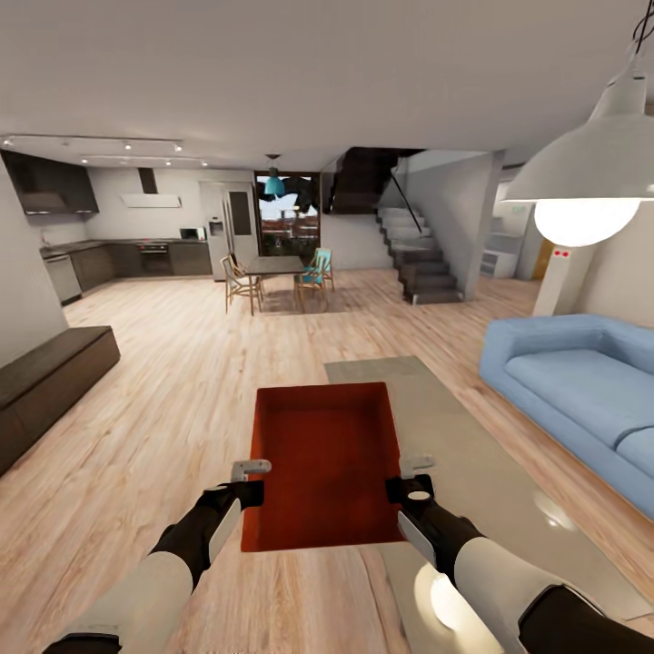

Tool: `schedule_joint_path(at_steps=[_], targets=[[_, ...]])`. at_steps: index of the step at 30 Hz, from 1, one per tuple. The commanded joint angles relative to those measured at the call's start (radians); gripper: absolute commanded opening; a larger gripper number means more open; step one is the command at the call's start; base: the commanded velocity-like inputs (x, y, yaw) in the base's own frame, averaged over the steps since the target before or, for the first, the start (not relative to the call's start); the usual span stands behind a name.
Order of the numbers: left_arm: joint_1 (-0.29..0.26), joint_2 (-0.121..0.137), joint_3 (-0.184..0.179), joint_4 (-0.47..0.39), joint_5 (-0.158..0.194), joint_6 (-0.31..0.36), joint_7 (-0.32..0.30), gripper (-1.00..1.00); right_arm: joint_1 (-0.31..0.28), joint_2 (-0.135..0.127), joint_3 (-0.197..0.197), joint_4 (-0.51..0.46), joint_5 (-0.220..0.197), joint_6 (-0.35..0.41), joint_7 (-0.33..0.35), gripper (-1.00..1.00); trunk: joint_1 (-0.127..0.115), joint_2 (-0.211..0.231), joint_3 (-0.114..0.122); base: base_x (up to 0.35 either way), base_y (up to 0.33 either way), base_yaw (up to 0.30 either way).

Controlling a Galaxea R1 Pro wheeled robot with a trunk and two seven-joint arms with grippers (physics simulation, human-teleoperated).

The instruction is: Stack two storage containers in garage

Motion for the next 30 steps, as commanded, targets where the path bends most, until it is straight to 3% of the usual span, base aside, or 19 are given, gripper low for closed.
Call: schedule_joint_path(at_steps=[1,30], targets=[[0.001,-0.001,-0.02,0.001,0.012,0.005,0.011,-1.0,-0.001,0.0,0.005,-0.018,0.006,0.007,-0.008,-1.0,0.0,-0.001,-0.001,0.0,0.0,0.282],[0.001,-0.001,-0.02,0.001,0.012,0.005,0.009,-1.0,-0.001,0.0,0.005,-0.018,0.006,0.007,-0.008,-1.0,0.0,-0.001,-0.001,0.0,0.0,0.282]])
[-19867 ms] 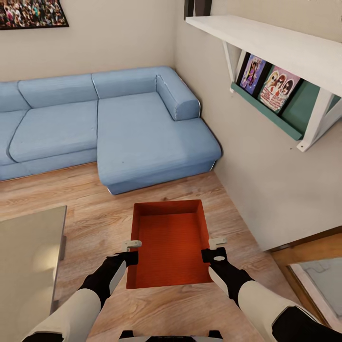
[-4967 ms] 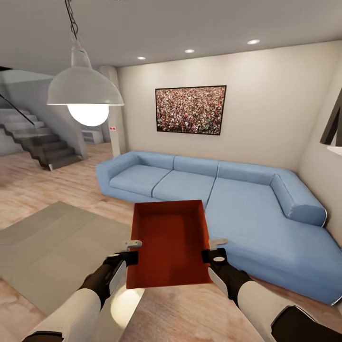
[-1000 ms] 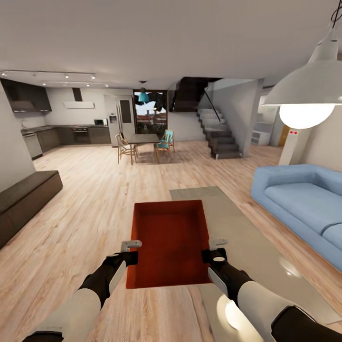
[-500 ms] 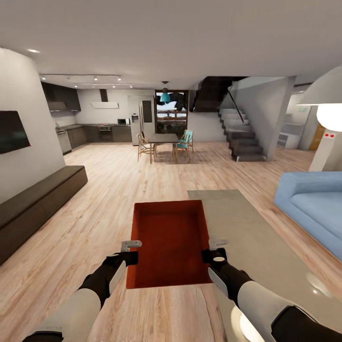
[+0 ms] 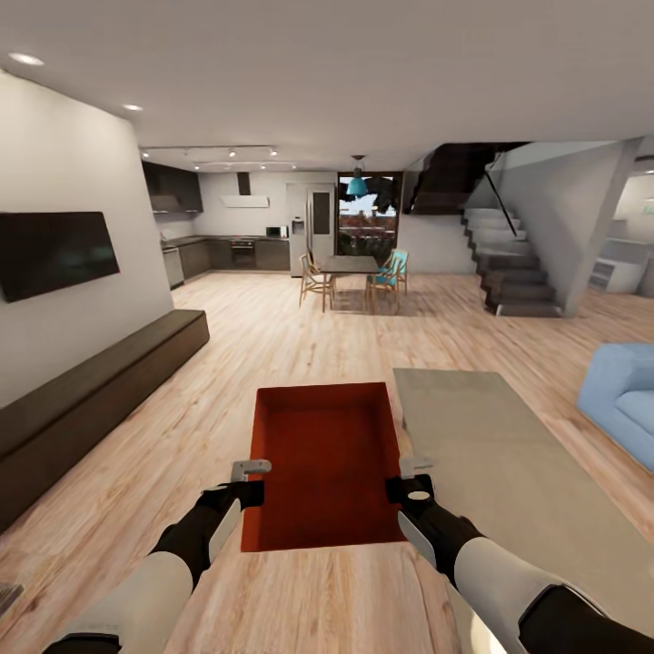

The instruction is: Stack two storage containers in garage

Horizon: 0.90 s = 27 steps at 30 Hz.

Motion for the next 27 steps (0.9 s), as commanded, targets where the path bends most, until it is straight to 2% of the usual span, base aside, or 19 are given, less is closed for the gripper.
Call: schedule_joint_path(at_steps=[1,14,20,27], targets=[[0.001,-0.001,-0.022,0.001,0.014,0.005,0.011,-1.0,-0.001,0.0,0.004,-0.018,0.006,0.007,-0.008,-1.0,0.0,-0.001,-0.001,0.0,0.0,0.282],[0.001,-0.001,-0.022,0.001,0.014,0.005,0.01,-1.0,-0.001,0.0,0.004,-0.018,0.006,0.007,-0.008,-1.0,0.0,-0.001,-0.001,0.0,0.0,0.268],[0.001,-0.001,-0.022,0.002,0.014,0.005,0.009,-1.0,-0.001,0.0,0.005,-0.018,0.006,0.007,-0.008,-1.0,0.0,-0.001,-0.001,0.039,0.0,0.026],[0.001,0.001,-0.017,0.003,0.014,0.005,0.008,-1.0,-0.001,0.0,0.006,-0.018,0.007,0.008,-0.008,-1.0,0.0,-0.001,-0.001,0.284,0.0,0.001]])
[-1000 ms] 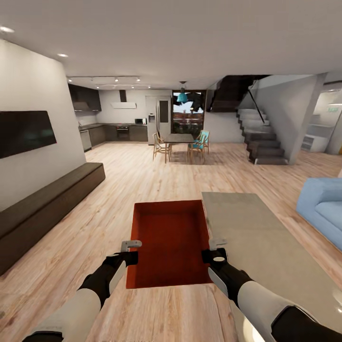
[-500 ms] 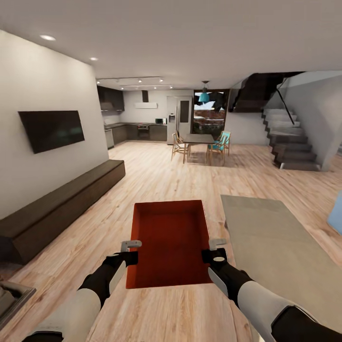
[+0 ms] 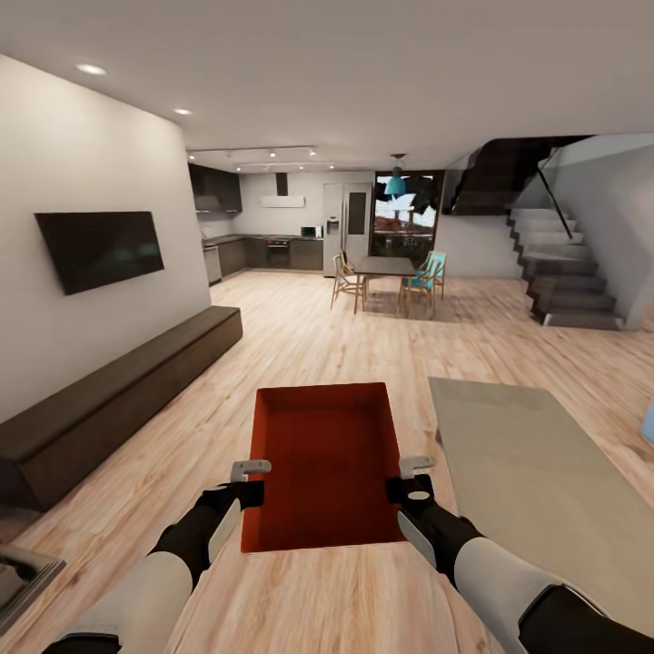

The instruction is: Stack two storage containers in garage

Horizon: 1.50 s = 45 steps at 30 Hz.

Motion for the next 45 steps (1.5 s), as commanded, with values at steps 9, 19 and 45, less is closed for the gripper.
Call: schedule_joint_path(at_steps=[9,19,45], targets=[[0.001,0.0,-0.016,0.001,0.015,0.005,0.011,-1.0,-0.001,0.0,0.005,-0.017,0.007,0.007,-0.007,-1.0,0.001,-0.001,-0.001,0.321,0.0,0.0],[0.001,0.0,-0.016,0.001,0.016,0.005,0.01,-1.0,-0.001,0.0,0.005,-0.017,0.007,0.007,-0.007,-1.0,0.001,-0.001,-0.001,0.322,0.0,0.0],[0.001,0.0,-0.016,0.001,0.017,0.005,0.01,-1.0,-0.001,0.0,0.006,-0.016,0.007,0.01,-0.007,-1.0,0.001,-0.001,-0.001,0.322,0.0,0.0]])
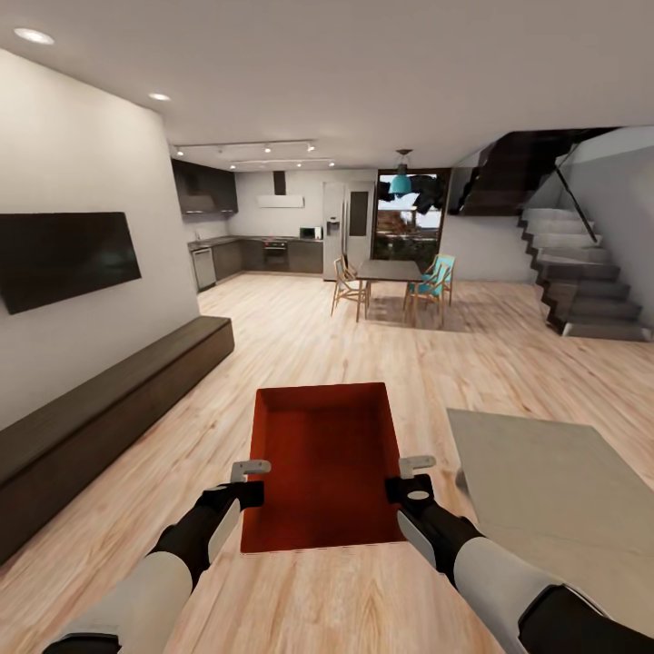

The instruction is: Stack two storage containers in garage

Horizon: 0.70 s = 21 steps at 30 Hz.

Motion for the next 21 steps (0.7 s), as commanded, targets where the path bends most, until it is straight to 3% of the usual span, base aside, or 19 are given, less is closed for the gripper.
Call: schedule_joint_path(at_steps=[1,21], targets=[[0.001,-0.001,-0.017,0.001,0.015,0.005,0.011,-1.0,-0.001,0.0,0.009,-0.015,0.003,0.007,-0.008,-1.0,0.001,-0.001,-0.001,0.322,0.0,0.0],[0.001,0.0,-0.017,0.001,0.015,0.005,0.011,-1.0,-0.001,-0.001,0.008,-0.015,0.003,0.006,-0.008,-1.0,0.001,-0.001,-0.001,0.322,0.0,0.0]])
